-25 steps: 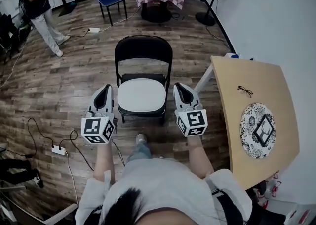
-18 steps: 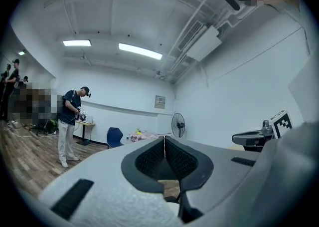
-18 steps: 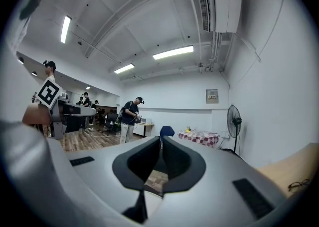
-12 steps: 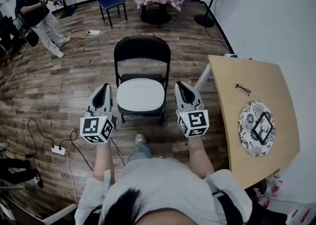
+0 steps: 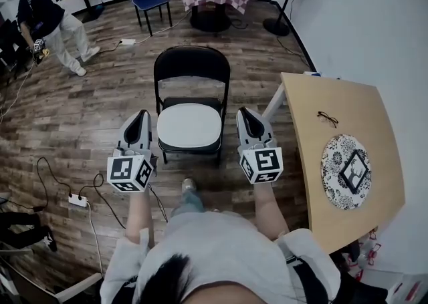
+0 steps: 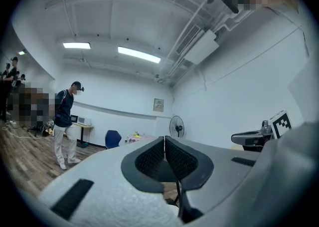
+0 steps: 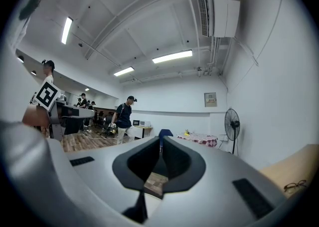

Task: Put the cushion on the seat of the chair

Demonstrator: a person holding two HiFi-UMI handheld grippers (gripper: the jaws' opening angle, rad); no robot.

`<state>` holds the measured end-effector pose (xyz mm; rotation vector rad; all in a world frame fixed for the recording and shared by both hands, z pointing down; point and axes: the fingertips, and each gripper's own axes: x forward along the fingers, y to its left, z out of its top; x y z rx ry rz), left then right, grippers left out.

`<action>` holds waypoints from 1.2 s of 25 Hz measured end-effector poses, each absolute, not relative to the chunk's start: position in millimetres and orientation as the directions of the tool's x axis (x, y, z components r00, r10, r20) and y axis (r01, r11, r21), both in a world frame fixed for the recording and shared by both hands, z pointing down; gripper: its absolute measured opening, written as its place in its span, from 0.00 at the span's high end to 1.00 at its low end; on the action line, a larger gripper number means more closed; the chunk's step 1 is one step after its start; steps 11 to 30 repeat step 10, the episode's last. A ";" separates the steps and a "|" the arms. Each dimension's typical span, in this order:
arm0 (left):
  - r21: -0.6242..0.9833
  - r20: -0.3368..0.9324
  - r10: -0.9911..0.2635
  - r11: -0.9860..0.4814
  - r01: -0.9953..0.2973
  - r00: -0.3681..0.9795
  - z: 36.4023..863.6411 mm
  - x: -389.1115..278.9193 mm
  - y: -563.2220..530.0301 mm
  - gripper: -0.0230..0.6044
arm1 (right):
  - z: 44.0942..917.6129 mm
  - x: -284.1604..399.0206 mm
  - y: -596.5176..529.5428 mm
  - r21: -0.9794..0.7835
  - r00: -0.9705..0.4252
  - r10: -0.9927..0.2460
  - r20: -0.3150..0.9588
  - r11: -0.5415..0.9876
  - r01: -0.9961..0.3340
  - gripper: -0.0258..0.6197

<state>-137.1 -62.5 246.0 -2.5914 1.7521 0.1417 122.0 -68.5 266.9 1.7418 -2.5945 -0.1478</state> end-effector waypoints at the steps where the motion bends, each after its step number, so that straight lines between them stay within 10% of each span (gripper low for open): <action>1: 0.043 -0.081 -0.927 -0.371 -0.928 0.366 246.0 -138.2 -62.3 0.94 | 266.7 121.5 -68.4 0.086 -0.380 -0.924 -0.042 0.375 -0.923 0.93; 30: 0.058 -0.087 -0.932 -0.357 -0.932 0.351 245.5 -149.3 -61.2 0.94 | 265.7 116.2 -67.0 0.085 -0.377 -0.925 -0.044 0.372 -0.924 0.93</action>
